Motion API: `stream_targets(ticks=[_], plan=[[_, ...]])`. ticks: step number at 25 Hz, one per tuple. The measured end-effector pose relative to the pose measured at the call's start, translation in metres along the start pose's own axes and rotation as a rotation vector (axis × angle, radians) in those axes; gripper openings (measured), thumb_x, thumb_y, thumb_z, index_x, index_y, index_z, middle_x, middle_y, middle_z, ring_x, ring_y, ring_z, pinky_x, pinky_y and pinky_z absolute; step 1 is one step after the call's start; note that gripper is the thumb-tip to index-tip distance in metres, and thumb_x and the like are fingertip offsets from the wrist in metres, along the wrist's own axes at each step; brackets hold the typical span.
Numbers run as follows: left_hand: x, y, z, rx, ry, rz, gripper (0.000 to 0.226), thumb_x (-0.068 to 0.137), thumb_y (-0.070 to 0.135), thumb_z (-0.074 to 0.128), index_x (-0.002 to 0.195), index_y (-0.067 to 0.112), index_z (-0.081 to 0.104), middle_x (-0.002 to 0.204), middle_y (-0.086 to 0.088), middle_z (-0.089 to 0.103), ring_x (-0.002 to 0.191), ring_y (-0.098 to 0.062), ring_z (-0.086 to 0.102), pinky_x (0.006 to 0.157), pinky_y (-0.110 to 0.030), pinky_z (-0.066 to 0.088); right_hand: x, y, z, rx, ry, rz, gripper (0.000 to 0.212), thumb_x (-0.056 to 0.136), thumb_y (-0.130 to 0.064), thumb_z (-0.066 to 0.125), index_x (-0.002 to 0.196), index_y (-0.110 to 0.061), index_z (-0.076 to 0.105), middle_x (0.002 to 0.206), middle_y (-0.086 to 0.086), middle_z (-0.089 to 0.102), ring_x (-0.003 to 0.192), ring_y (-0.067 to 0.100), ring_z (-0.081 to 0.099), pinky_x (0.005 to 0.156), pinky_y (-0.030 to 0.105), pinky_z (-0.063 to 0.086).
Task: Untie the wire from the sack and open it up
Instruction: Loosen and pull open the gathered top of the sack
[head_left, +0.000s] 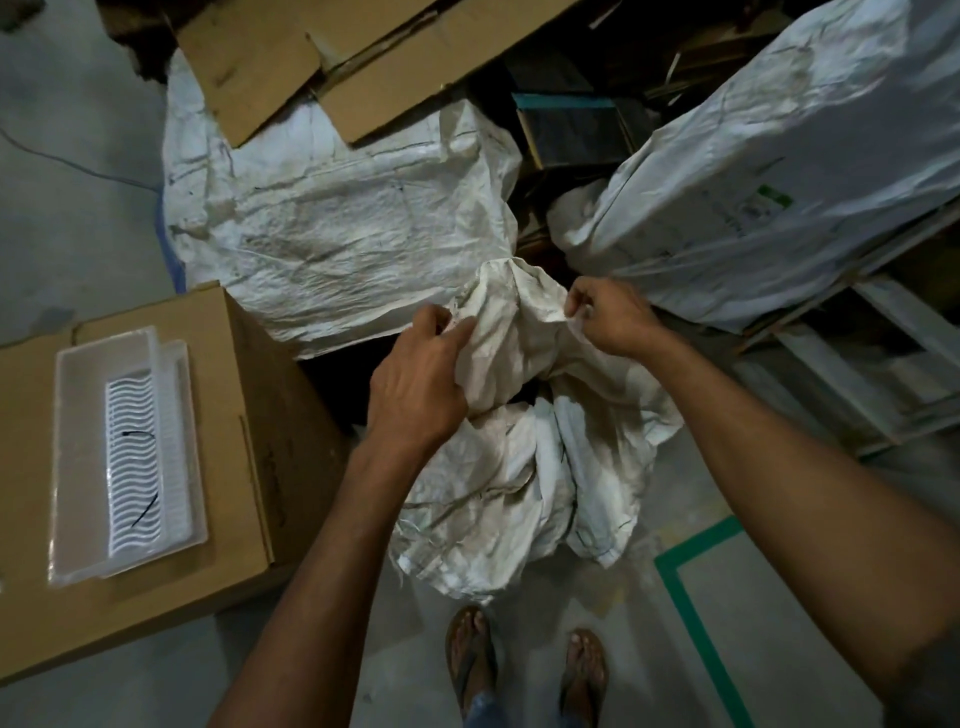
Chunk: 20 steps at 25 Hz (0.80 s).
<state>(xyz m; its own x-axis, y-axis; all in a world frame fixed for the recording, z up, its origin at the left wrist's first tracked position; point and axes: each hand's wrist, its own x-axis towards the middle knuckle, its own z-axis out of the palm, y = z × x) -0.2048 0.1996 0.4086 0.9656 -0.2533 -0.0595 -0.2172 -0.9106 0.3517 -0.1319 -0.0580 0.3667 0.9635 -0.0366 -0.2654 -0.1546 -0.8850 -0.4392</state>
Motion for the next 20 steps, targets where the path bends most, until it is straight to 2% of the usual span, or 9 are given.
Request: stream_targets(ticks=[2, 4, 5, 7, 9, 12, 15, 18, 20], plan=[[0.012, -0.001, 0.01, 0.106, -0.042, -0.032, 0.09, 0.083, 0.017, 0.071, 0.159, 0.018, 0.022, 0.16, -0.01, 0.018, 0.134, -0.036, 0.042, 0.082, -0.045, 0.05, 0.004, 0.005, 0.007, 0.103, 0.045, -0.045, 0.043, 0.085, 0.001, 0.054, 0.103, -0.033, 0.075, 0.119, -0.002, 0.071, 0.111, 0.019, 0.066, 0.093, 0.033, 0.055], [0.023, -0.009, 0.019, 0.178, -0.108, -0.128, 0.099, 0.087, 0.016, 0.07, 0.162, 0.012, 0.006, 0.167, -0.014, -0.001, 0.145, -0.04, 0.027, 0.099, -0.054, 0.046, 0.008, 0.013, 0.0, 0.228, 0.15, -0.024, 0.054, 0.086, 0.003, 0.05, 0.126, -0.025, 0.07, 0.134, 0.002, 0.065, 0.12, 0.018, 0.062, 0.103, 0.032, 0.05], [0.027, -0.017, 0.02, 0.19, -0.112, -0.181, 0.097, 0.09, 0.012, 0.065, 0.163, 0.012, 0.002, 0.168, -0.015, -0.005, 0.147, -0.041, 0.024, 0.103, -0.055, 0.044, 0.01, 0.021, -0.01, 0.257, 0.236, 0.001, 0.055, 0.086, 0.003, 0.049, 0.13, -0.023, 0.068, 0.135, 0.003, 0.065, 0.122, 0.019, 0.06, 0.106, 0.031, 0.048], [0.031, -0.037, 0.017, 0.187, -0.066, -0.241, 0.093, 0.091, 0.008, 0.06, 0.163, 0.016, 0.002, 0.169, -0.014, -0.004, 0.144, -0.044, 0.027, 0.102, -0.056, 0.045, 0.013, 0.045, -0.035, 0.228, 0.446, 0.039, 0.056, 0.082, 0.004, 0.046, 0.126, -0.023, 0.07, 0.128, 0.005, 0.068, 0.12, 0.022, 0.062, 0.106, 0.028, 0.046], [0.031, -0.051, 0.015, 0.201, -0.006, -0.197, 0.1, 0.085, 0.004, 0.065, 0.164, 0.019, 0.005, 0.168, -0.016, 0.002, 0.137, -0.047, 0.034, 0.095, -0.057, 0.047, 0.013, 0.064, -0.055, 0.181, 0.555, 0.014, 0.06, 0.079, 0.007, 0.044, 0.125, -0.019, 0.071, 0.125, 0.007, 0.067, 0.117, 0.022, 0.062, 0.104, 0.023, 0.045], [0.036, -0.03, 0.019, 0.217, 0.078, -0.114, 0.109, 0.075, 0.023, 0.082, 0.161, 0.022, 0.016, 0.157, -0.015, 0.027, 0.13, -0.043, 0.041, 0.096, -0.056, 0.043, 0.012, 0.059, -0.059, 0.268, 0.501, -0.085, 0.058, 0.081, 0.008, 0.042, 0.124, -0.017, 0.071, 0.121, 0.006, 0.069, 0.114, 0.02, 0.064, 0.105, 0.032, 0.048], [0.043, 0.002, 0.025, 0.129, 0.243, -0.162, 0.095, 0.077, 0.043, 0.084, 0.153, 0.024, 0.03, 0.137, -0.014, 0.043, 0.124, -0.036, 0.045, 0.097, -0.053, 0.041, 0.012, 0.053, -0.057, 0.27, 0.393, -0.078, 0.033, 0.09, -0.005, 0.048, 0.106, -0.021, 0.072, 0.107, 0.001, 0.074, 0.102, 0.022, 0.067, 0.093, 0.04, 0.054], [0.051, 0.007, 0.027, 0.18, 0.291, -0.167, 0.093, 0.078, 0.047, 0.083, 0.153, 0.026, 0.033, 0.155, -0.015, 0.032, 0.141, -0.036, 0.034, 0.108, -0.054, 0.034, 0.013, 0.056, -0.064, 0.323, 0.357, -0.043, 0.018, 0.094, -0.014, 0.052, 0.095, -0.028, 0.065, 0.098, -0.002, 0.072, 0.094, 0.021, 0.067, 0.086, 0.04, 0.055], [0.06, 0.012, 0.034, 0.184, 0.24, -0.044, 0.097, 0.074, 0.054, 0.082, 0.154, 0.028, 0.034, 0.165, -0.012, 0.02, 0.15, -0.035, 0.023, 0.115, -0.055, 0.027, 0.018, 0.052, -0.068, 0.372, 0.322, -0.039, 0.017, 0.095, -0.013, 0.058, 0.095, -0.028, 0.066, 0.093, -0.003, 0.07, 0.09, 0.017, 0.067, 0.084, 0.034, 0.054]])
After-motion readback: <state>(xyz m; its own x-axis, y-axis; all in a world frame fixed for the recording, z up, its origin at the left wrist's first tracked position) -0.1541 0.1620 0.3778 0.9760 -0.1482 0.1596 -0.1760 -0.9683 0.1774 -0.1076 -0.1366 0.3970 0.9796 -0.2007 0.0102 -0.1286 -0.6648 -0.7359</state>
